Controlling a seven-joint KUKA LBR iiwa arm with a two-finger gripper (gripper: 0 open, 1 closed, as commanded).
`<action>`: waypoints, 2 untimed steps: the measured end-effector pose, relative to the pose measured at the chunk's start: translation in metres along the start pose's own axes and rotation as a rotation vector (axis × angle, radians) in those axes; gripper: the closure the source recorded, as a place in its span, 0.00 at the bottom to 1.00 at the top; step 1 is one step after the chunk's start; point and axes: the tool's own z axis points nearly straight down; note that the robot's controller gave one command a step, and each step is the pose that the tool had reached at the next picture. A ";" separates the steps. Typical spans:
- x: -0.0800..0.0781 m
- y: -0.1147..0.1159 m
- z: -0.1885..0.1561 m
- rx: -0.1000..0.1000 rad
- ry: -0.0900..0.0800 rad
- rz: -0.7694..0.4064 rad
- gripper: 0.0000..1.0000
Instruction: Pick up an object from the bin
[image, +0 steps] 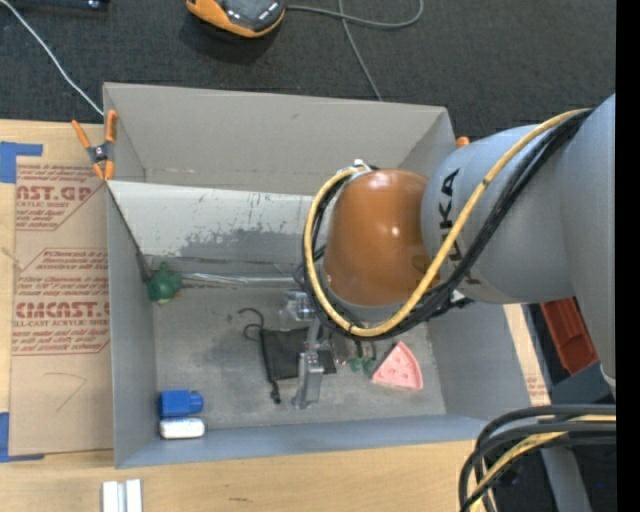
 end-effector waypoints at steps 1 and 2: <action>-0.002 -0.001 -0.005 -0.001 -0.008 0.001 0.00; -0.047 -0.038 0.095 0.001 0.003 -0.026 0.00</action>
Offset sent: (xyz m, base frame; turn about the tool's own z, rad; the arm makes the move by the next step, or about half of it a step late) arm 0.0471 -0.0370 -0.0928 -0.0271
